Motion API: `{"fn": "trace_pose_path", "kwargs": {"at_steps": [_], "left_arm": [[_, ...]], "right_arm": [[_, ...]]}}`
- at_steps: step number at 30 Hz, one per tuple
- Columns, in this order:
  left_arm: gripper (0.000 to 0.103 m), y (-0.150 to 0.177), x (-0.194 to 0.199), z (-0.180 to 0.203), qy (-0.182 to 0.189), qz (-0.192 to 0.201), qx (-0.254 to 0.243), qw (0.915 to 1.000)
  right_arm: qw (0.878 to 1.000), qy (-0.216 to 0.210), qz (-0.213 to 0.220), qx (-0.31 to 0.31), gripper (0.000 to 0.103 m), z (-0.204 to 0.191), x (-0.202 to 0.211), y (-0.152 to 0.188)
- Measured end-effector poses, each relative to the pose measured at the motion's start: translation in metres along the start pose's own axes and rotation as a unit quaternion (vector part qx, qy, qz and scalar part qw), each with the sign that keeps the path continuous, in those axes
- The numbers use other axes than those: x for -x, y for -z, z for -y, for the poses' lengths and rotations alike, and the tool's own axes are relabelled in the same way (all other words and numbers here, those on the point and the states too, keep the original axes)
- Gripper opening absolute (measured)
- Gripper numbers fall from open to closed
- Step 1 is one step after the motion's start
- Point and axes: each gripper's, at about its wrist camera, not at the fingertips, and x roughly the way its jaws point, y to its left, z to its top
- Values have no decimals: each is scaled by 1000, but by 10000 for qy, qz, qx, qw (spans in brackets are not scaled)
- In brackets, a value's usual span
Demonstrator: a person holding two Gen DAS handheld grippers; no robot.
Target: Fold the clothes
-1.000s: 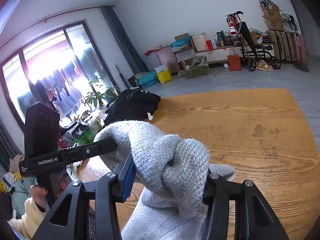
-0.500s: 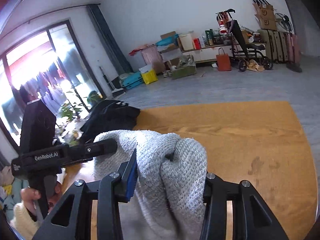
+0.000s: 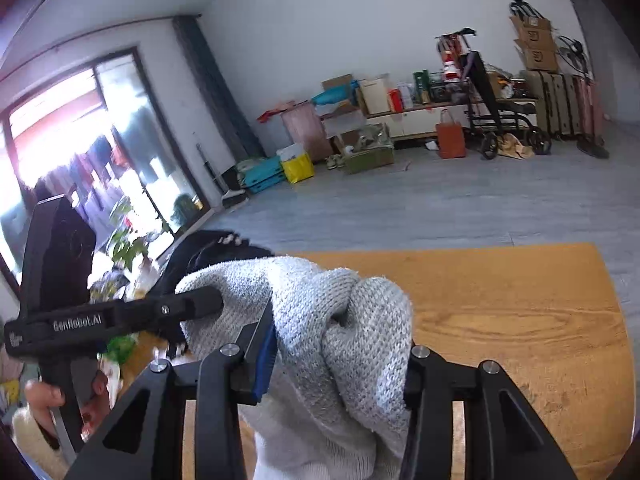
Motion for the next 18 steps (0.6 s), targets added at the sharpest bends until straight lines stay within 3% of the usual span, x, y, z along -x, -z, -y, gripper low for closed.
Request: {"fn": "trace_pose_path", "kwargs": {"at_steps": [2,12,18], "left_arm": [[37,18,9,-4,102,-4,73,9999],[37,114,62,27,-197,-31,-698,9974],[37,186,68,12,-197,-189,-540,9982]], "right_arm": [[9998,-125,-115,31,46,-2,7,16],[9980,-508,-239,283,46,-24,68,95],[9975,-475,-452,261,46,-20,91,160]]}}
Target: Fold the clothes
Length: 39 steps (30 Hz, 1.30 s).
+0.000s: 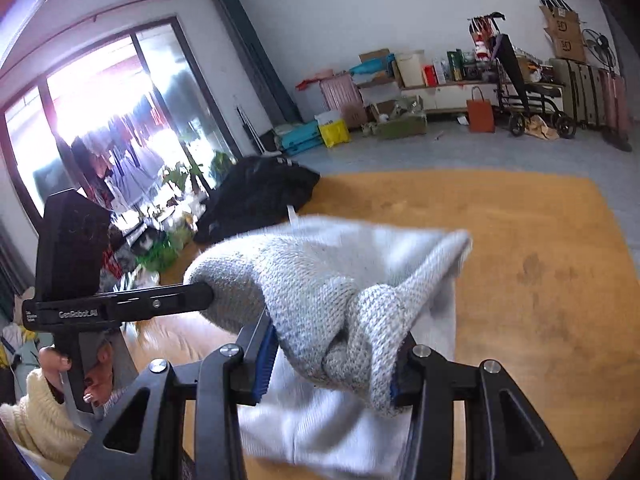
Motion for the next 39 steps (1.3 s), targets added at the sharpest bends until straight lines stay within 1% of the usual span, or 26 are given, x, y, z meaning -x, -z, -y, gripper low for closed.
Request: {"fn": "trace_pose_path", "kwargs": {"at_steps": [2,4,5,7,9,11,12,13,15,17,19,20,22,24,27,28,30,32,33,35,36,38,39], "left_arm": [[38,15,-3,-10,77,-141,291,9994],[38,30,-8,-21,130,-322,609,9975],[38,35,-10,-23,109,-399,637,9971],[38,42,-9,-18,29,-357,439,9984],[38,43,-5,-2,44,-84,0,10000],[38,35,-8,16,-19,110,-449,9989],[37,28,-17,23,-59,75,-589,9982],[30,20,-26,30,-97,25,-724,9973],[17,6,-46,35,0,-112,-777,9969],[15,-7,-68,34,159,-233,-689,9972],[11,-17,-78,27,129,-145,-618,9979],[10,-21,-82,24,104,-93,-584,9982],[2,-31,-91,16,56,12,-515,9987],[2,-41,-91,3,-74,134,-468,9988],[2,-49,-90,2,-409,247,-889,9949],[2,-49,-89,6,-566,282,-1144,9914],[2,-49,-90,12,-721,311,-1459,9862],[2,-49,-90,6,-604,286,-1379,9882],[2,-48,-89,2,-479,251,-1291,9902],[2,-39,-89,1,-412,93,-1308,9905],[2,-33,-89,3,-434,33,-1449,9885],[2,-25,-98,7,-638,-96,-1640,9844],[2,-28,-102,4,-650,-105,-1533,9860]], "right_arm": [[9999,28,-104,-94,46,4,1,19],[9995,-7,-167,-270,46,12,-1,27],[9993,-16,-158,-338,46,15,-1,27],[9994,3,-90,-328,46,14,2,18],[9998,32,-4,-218,46,12,4,3],[9999,60,89,-101,45,8,5,-10],[9999,48,134,-62,44,7,5,-17],[9999,45,151,-40,44,6,4,-23],[9998,46,173,24,43,4,3,-33],[9998,40,172,89,43,1,3,-38],[9997,34,171,154,42,-1,4,-42],[9997,22,172,148,42,0,4,-43],[9998,1,169,132,42,2,5,-41],[9998,-31,165,89,42,5,6,-39],[9998,-132,155,-24,41,10,5,-33],[9997,-157,173,-10,40,9,4,-32],[9996,-179,222,21,39,5,3,-30],[9995,-160,287,19,38,6,1,-32],[9994,-173,292,-30,38,8,0,-33],[9994,-175,282,-106,38,12,-2,-33],[9994,-163,266,-129,38,13,-3,-33],[9995,-143,234,-147,38,14,-4,-31],[9994,-149,260,-175,38,14,-3,-31]]}}
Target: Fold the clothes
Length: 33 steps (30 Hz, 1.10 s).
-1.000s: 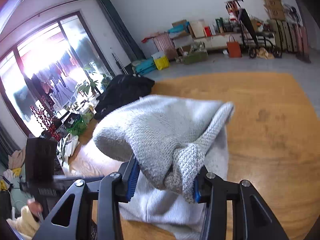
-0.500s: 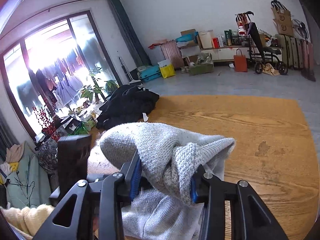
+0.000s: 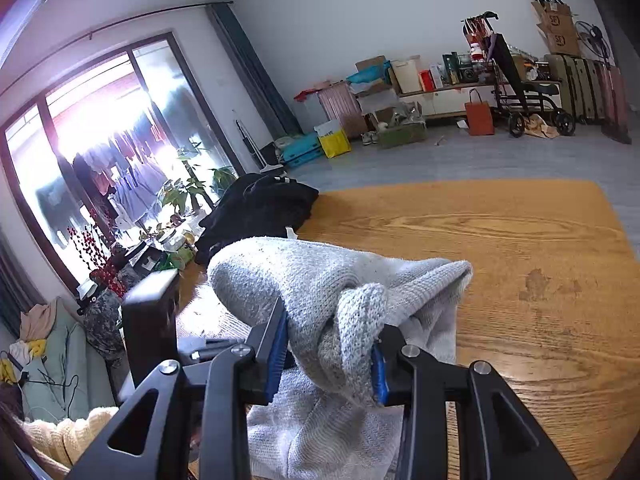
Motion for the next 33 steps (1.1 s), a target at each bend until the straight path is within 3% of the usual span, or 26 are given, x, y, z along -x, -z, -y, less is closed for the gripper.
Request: {"fn": "trace_pose_path", "kwargs": {"at_steps": [3,5,6,9,16,22,24,26,27,31,33], "left_arm": [[2,-9,-13,-13,30,-19,437,9990],[2,-25,-6,-25,-15,270,718,9971],[2,-34,-2,-30,-61,444,800,9958],[2,-45,-11,-35,-45,414,837,9956],[2,-28,-1,-60,-394,217,993,9940],[2,-16,41,-96,-264,192,1045,9940],[2,-11,45,-99,-39,109,1239,9922],[2,-3,55,-107,299,16,1663,9856],[2,-5,57,-118,523,-25,2024,9779],[3,5,69,-139,1143,-208,3375,9341],[7,8,77,-140,1293,-125,3737,9184]], "right_arm": [[9999,-18,108,-75,37,1,3,-4],[9999,56,105,9,37,-1,2,-7],[10000,39,71,16,37,-1,1,-7],[10000,-11,-32,57,37,0,-2,-5],[9987,-144,-474,-94,36,3,-12,31],[9956,-170,-899,-183,32,5,-21,60],[9949,-73,-977,-256,34,6,-19,64],[9938,-45,-1012,-449,41,9,-11,66],[9930,-69,-1007,-611,53,11,-4,65],[9900,-164,-729,-1194,74,15,26,66],[9848,-352,-617,-1585,77,14,32,67]]}}
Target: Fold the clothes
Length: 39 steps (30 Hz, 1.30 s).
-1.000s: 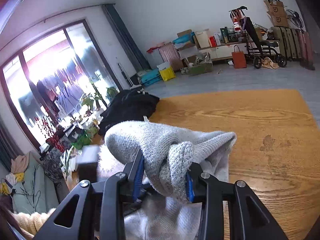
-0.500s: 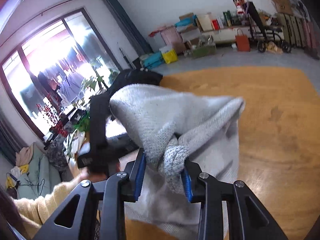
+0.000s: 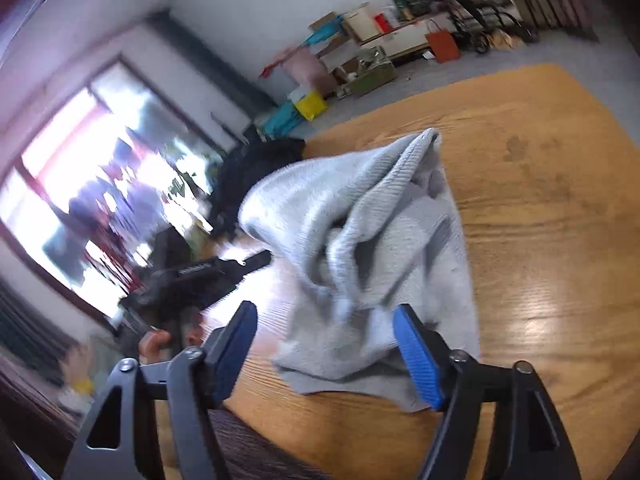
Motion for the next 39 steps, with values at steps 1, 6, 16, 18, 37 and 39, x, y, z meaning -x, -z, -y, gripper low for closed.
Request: {"fn": "trace_pose_path", "kwargs": {"at_steps": [1,6,16,18,37,39], "left_arm": [[16,-2,2,2,94,40,163,9998],[55,-6,14,10,131,343,863,9956],[78,10,27,10,426,735,1603,9834],[78,12,14,21,320,541,1472,9871],[42,-2,-35,39,-247,404,906,9948],[40,-2,-34,43,-289,384,754,9960]], "right_arm": [[9996,-161,25,-237,77,-1,0,0],[9904,-400,52,-1319,80,3,-31,4],[9615,11,1021,-2550,80,-1,-38,16],[9526,68,1205,-2792,80,0,-40,14],[9114,190,1036,-3977,68,18,-108,-15],[9197,68,916,-3817,53,24,-111,-17]]}}
